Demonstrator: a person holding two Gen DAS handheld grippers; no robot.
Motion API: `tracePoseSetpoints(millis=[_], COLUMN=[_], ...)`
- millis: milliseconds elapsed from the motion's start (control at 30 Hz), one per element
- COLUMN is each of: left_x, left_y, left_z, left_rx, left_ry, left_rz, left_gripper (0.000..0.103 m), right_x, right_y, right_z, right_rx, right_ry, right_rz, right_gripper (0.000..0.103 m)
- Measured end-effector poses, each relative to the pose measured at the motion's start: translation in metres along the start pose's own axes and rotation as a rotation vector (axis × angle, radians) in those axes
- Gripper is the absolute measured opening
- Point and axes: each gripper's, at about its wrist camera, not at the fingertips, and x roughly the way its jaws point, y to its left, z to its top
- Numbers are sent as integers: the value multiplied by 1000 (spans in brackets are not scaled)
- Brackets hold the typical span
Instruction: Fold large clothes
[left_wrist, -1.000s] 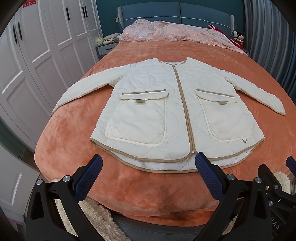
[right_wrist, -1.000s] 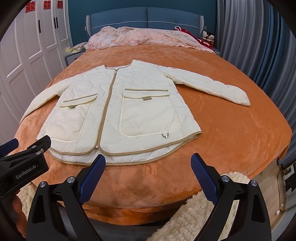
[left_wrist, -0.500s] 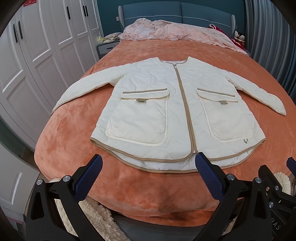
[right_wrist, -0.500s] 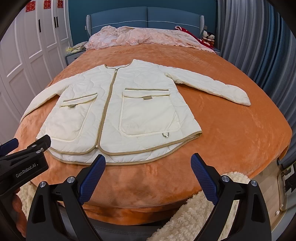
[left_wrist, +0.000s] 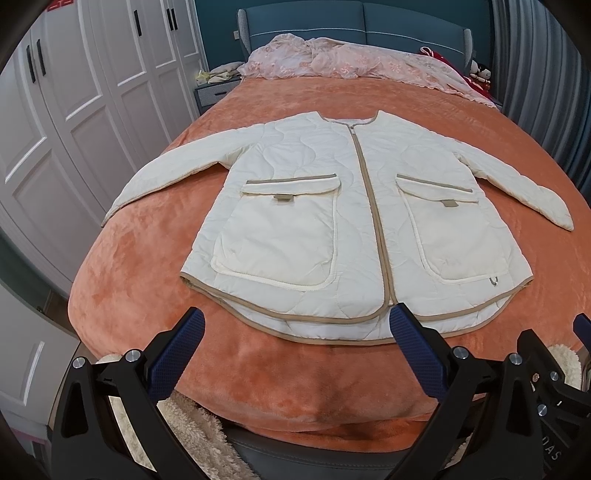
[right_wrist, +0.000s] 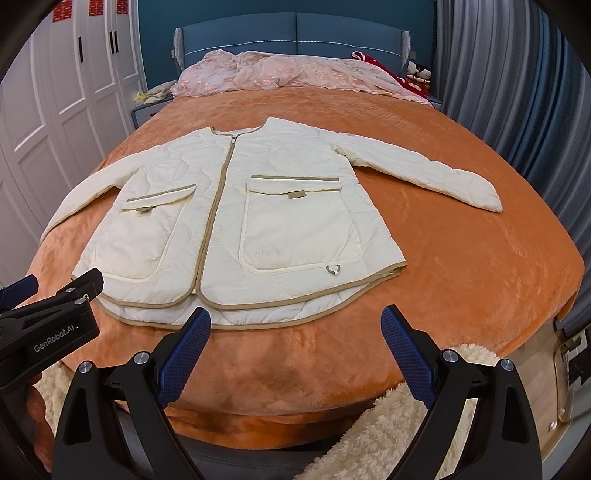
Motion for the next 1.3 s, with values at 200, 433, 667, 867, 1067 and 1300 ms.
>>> tracePoseSetpoints(millis=[200, 433, 667, 867, 1067, 1300], left_x=[5, 15, 31, 56, 89, 138], left_y=[-1, -5, -6, 2, 7, 4], left_z=[3, 6, 23, 49, 76, 103], left_rx=[1, 12, 17, -17, -54, -67], left_ry=[11, 25, 24, 14, -25, 20], left_rz=[1, 13, 16, 38, 98, 141], left_gripper=[98, 98, 98, 98, 98, 98], right_x=[7, 18, 49, 95, 151, 218], right_y=[1, -3, -54, -162, -274, -367], right_z=[0, 5, 32, 76, 122, 156], right_rx=[0, 2, 112, 340, 540, 659], right_ry=[10, 25, 34, 7, -31, -73], right_rz=[2, 12, 28, -6, -72, -201], right_gripper=[91, 91, 91, 91, 91, 91])
